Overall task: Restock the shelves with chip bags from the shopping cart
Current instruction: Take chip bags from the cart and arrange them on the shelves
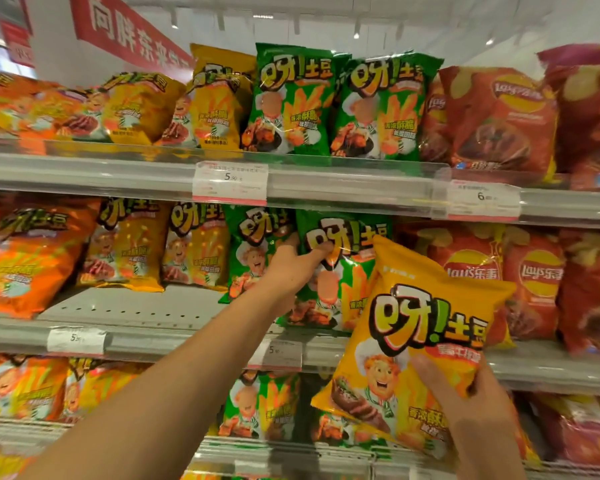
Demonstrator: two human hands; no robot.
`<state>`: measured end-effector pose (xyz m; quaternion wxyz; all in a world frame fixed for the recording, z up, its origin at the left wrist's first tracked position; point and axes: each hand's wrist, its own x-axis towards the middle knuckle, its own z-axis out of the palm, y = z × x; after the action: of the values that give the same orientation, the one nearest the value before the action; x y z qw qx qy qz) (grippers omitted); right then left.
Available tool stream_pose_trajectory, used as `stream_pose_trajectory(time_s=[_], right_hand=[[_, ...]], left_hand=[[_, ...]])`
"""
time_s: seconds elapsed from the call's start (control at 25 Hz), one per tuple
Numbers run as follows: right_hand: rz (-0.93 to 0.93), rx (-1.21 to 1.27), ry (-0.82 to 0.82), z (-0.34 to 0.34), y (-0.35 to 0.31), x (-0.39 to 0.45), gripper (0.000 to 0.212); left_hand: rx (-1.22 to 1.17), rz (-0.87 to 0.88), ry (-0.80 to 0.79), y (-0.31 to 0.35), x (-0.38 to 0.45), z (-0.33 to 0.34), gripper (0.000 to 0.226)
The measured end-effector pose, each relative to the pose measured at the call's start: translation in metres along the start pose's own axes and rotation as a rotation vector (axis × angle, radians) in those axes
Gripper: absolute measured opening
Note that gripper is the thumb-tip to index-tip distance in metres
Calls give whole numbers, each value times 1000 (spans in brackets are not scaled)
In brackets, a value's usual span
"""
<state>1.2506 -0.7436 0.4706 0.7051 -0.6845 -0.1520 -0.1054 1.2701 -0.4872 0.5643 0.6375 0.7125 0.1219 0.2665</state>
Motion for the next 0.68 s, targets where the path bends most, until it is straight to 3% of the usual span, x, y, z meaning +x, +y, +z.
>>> stream_pose_trajectory(time_s=[0.2, 0.32, 0.4, 0.48, 0.68], right_hand=[[-15, -59, 2, -5, 5, -2, 31], [-20, -20, -18, -4, 4, -4, 33], [-26, 5, -41, -6, 5, -4, 30], [-34, 7, -69, -8, 6, -5, 34], [-48, 35, -119, 1, 0, -7, 44]], left_hand=[[127, -115, 57, -6, -1, 12, 58], [113, -50, -6, -14, -9, 10, 73], [276, 11, -88, -23, -17, 6, 86], [415, 66, -101, -27, -19, 2, 87], [447, 158, -56, -26, -27, 3, 82]])
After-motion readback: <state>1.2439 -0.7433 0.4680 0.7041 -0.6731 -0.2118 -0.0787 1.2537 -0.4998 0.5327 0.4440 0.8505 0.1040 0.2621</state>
